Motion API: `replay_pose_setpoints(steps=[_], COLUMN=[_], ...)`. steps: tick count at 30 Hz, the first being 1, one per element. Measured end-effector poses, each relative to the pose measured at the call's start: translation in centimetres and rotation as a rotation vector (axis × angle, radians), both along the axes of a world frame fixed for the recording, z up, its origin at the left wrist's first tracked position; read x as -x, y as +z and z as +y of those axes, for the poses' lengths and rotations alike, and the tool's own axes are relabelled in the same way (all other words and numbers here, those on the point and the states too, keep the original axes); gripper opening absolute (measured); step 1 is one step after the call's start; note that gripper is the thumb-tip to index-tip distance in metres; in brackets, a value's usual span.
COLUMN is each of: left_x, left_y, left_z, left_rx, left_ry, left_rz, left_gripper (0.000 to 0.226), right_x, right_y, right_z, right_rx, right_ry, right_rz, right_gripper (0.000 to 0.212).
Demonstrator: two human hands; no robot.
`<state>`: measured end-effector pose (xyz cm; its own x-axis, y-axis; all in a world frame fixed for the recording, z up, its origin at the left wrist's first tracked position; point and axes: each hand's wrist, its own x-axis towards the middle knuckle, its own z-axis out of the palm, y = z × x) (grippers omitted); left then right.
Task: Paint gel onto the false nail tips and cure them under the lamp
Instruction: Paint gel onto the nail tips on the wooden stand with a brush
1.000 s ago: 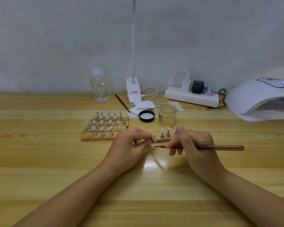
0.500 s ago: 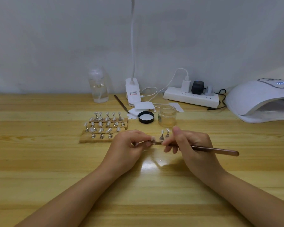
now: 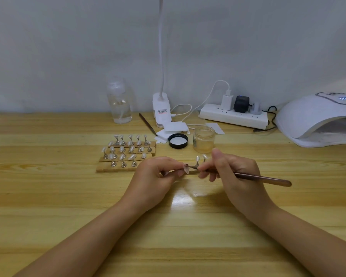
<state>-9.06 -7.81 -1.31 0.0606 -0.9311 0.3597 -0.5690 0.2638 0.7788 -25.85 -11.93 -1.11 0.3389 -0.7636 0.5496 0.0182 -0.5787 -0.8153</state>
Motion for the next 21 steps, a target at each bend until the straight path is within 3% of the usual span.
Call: replay_pose_setpoints(steps=[3, 7, 11, 14, 21], left_x=[0.06, 0.07, 0.14, 0.08, 0.1], left_y=[-0.01, -0.02, 0.08, 0.0, 0.09], left_z=[0.0, -0.05, 0.0, -0.02, 0.1], left_rx=[0.006, 0.012, 0.007, 0.002, 0.003], left_ry=[0.006, 0.003, 0.014, 0.013, 0.02], left_rz=[0.019, 0.025, 0.042, 0.057, 0.066], left_gripper=[0.023, 0.024, 0.026, 0.024, 0.028], right_x=[0.15, 0.03, 0.14, 0.09, 0.15], right_y=[0.04, 0.13, 0.11, 0.15, 0.16], right_z=[0.2, 0.02, 0.2, 0.08, 0.21], right_rx=[-0.033, -0.027, -0.055, -0.034, -0.053], right_ry=[0.03, -0.005, 0.039, 0.005, 0.011], right_rz=[-0.035, -0.028, -0.039, -0.047, -0.055], right_gripper=[0.042, 0.033, 0.043, 0.035, 0.04])
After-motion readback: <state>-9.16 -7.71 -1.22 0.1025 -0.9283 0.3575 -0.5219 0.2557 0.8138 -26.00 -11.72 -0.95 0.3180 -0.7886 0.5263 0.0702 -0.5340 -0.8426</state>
